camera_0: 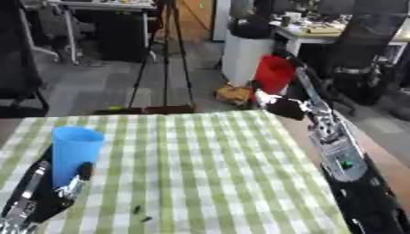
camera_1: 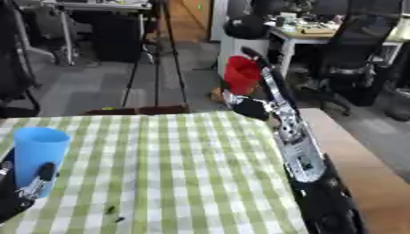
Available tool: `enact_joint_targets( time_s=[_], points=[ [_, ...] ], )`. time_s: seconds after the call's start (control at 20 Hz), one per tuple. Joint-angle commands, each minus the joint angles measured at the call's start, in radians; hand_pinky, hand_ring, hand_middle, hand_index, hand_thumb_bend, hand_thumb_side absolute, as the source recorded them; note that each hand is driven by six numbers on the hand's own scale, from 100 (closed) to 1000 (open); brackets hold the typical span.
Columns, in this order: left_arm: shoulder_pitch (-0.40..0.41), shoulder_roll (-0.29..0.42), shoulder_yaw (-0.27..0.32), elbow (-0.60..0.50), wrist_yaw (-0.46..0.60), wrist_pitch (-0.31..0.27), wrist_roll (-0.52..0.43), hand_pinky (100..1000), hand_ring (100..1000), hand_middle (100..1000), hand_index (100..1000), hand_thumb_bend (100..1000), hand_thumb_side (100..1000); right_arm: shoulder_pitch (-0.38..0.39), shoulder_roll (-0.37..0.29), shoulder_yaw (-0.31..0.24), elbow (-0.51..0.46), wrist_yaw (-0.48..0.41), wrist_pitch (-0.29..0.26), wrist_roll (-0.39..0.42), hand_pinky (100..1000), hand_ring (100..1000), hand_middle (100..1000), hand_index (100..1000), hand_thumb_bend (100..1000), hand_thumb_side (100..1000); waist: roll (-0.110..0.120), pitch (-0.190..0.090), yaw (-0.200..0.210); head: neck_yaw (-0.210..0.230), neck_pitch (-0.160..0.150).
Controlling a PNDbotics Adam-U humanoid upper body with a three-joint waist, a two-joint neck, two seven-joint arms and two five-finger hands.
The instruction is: Pour the contents of one cup into another cup.
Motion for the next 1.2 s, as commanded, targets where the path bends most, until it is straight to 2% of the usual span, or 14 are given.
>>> enact_joint_targets(
  time_s=[0.05,0.35,0.6,0.8,0.95,1.0,1.2],
  points=[
    [-0.014,0.020,0.013,-0.017,-0.011,0.000,0.008,343,455,481,711,100,490,-0.009,-0.017,-0.013,0.039,-0.019,0.004,0.011,567,100,100,972,100,212,0.006,-0.009,0.000,0.002,-0.006],
    [-0.011,0.023,0.019,-0.007,-0.027,0.000,0.015,356,463,490,713,100,498,-0.001,-0.021,-0.001,0.157,0.014,-0.029,0.044,572,100,100,974,100,240,0.006,-0.008,0.004,-0.001,-0.005],
    [-0.011,0.023,0.022,-0.007,-0.031,-0.002,0.022,365,468,493,713,100,502,-0.018,-0.035,0.039,0.293,0.093,-0.091,0.078,578,100,100,976,100,290,0.008,-0.007,0.010,-0.006,-0.007],
    [-0.014,0.023,0.026,-0.010,-0.032,-0.003,0.031,381,478,504,719,100,498,-0.037,-0.034,0.054,0.382,0.157,-0.143,0.068,593,100,100,983,100,347,0.012,-0.004,0.013,-0.011,-0.010],
    [-0.016,0.022,0.031,-0.011,-0.041,-0.001,0.048,401,489,514,726,100,501,-0.042,-0.030,0.061,0.407,0.190,-0.169,0.055,610,100,146,992,100,369,0.013,-0.003,0.013,-0.016,-0.011],
    [-0.017,0.021,0.032,-0.010,-0.046,-0.001,0.055,411,493,518,729,100,507,-0.043,-0.028,0.064,0.410,0.200,-0.176,0.052,623,108,192,998,100,382,0.013,-0.003,0.013,-0.017,-0.011],
    [-0.022,0.018,0.032,-0.006,-0.066,0.001,0.078,442,510,535,733,100,508,-0.038,-0.022,0.078,0.414,0.249,-0.203,0.054,674,200,310,1000,100,439,0.013,-0.002,0.011,-0.019,-0.010]
  ],
)
